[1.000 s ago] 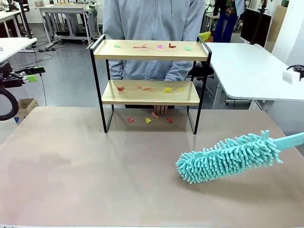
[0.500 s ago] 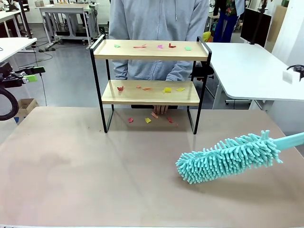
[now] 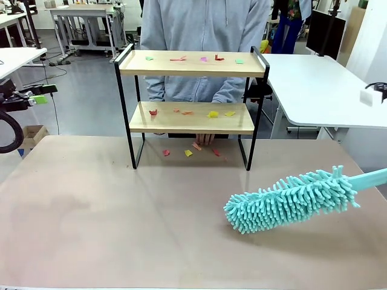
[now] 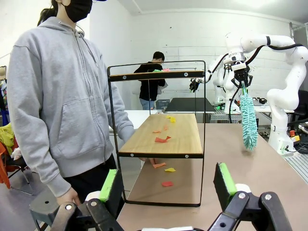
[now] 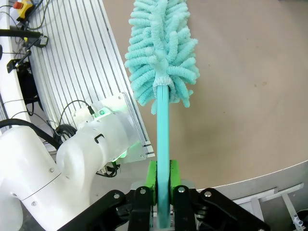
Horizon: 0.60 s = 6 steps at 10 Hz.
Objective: Clean the shelf.
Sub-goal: Clean the specific section of the Shelf indicated by the human with the Duster.
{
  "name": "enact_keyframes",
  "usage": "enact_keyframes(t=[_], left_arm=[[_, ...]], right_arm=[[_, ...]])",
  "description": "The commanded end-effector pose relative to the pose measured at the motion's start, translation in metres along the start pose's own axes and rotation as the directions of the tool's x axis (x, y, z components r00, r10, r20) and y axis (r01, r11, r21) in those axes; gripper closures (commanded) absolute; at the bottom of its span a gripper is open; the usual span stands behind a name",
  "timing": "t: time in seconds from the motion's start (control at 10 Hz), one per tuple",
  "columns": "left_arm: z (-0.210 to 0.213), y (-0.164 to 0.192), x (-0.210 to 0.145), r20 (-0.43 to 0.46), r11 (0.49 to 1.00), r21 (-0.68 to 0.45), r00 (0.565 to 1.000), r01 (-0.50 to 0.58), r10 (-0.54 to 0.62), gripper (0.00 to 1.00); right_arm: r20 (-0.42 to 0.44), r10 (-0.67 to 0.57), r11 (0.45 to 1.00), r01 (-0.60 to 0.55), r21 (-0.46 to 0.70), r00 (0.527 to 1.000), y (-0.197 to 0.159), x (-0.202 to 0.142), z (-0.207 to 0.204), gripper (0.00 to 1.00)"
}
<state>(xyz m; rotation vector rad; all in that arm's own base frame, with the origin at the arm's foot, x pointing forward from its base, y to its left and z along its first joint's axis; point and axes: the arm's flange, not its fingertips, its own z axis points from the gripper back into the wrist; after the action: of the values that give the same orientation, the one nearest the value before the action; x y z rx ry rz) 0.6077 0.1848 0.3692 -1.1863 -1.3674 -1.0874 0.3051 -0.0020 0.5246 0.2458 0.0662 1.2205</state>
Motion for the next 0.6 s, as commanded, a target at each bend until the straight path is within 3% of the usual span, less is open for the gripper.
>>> enact_keyframes(t=[0.0,0.2,0.5], left_arm=[[-0.001,-0.001,0.003,-0.005,1.000,-0.005,1.000,0.006,-0.006,0.00],[-0.001,-0.001,0.003,-0.005,1.000,-0.005,1.000,0.006,-0.006,0.00],[-0.001,-0.001,0.003,-0.005,1.000,-0.005,1.000,0.006,-0.006,0.00]], right_arm=[[-0.003,0.005,1.000,-0.005,-0.010,1.000,0.000,-0.001,0.004,0.87],[0.011,-0.043,0.999,0.043,-0.016,0.999,0.015,0.020,-0.006,0.87],[0.203,-0.104,0.994,0.109,-0.017,0.974,0.054,0.081,-0.017,0.87]])
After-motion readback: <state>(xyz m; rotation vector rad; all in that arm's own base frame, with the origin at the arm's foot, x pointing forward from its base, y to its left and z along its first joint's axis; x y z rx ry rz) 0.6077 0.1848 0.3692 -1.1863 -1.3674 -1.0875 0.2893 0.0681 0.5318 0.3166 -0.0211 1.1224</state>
